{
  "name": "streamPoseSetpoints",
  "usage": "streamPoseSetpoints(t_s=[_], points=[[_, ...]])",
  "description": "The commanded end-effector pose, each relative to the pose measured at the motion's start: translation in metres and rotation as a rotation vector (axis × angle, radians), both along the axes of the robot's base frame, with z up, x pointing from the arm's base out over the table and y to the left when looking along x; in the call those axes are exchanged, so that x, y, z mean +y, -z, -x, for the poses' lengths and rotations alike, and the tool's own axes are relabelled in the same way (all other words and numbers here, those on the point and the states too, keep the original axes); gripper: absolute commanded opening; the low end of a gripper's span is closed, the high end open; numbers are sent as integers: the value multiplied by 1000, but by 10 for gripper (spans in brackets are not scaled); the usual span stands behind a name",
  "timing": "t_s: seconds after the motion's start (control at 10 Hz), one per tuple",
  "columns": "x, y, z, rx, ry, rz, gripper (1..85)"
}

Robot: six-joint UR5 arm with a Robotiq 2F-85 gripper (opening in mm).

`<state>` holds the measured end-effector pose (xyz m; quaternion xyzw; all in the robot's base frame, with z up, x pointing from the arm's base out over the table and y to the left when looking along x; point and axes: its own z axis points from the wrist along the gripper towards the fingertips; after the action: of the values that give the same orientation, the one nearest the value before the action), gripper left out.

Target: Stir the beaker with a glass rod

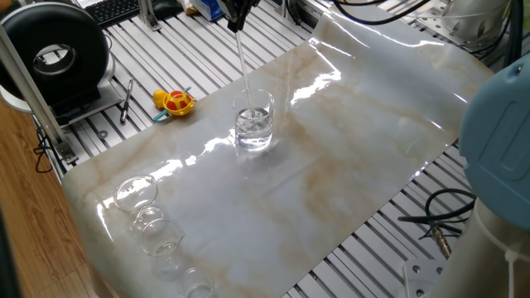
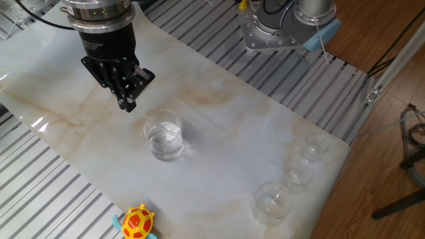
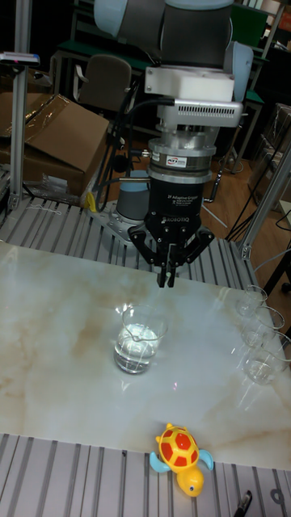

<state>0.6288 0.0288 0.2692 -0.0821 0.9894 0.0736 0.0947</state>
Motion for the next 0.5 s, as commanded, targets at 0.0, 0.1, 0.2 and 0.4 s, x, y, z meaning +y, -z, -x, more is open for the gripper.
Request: streamPoseSetpoints(t_s=[0.0,0.1,0.2,0.4], points=[[0,-1,0,1,-14,2,17],[0,-1,0,1,-17,2,17],[0,-1,0,0,-20,5,20],[0,-1,0,-1,-24,5,20]])
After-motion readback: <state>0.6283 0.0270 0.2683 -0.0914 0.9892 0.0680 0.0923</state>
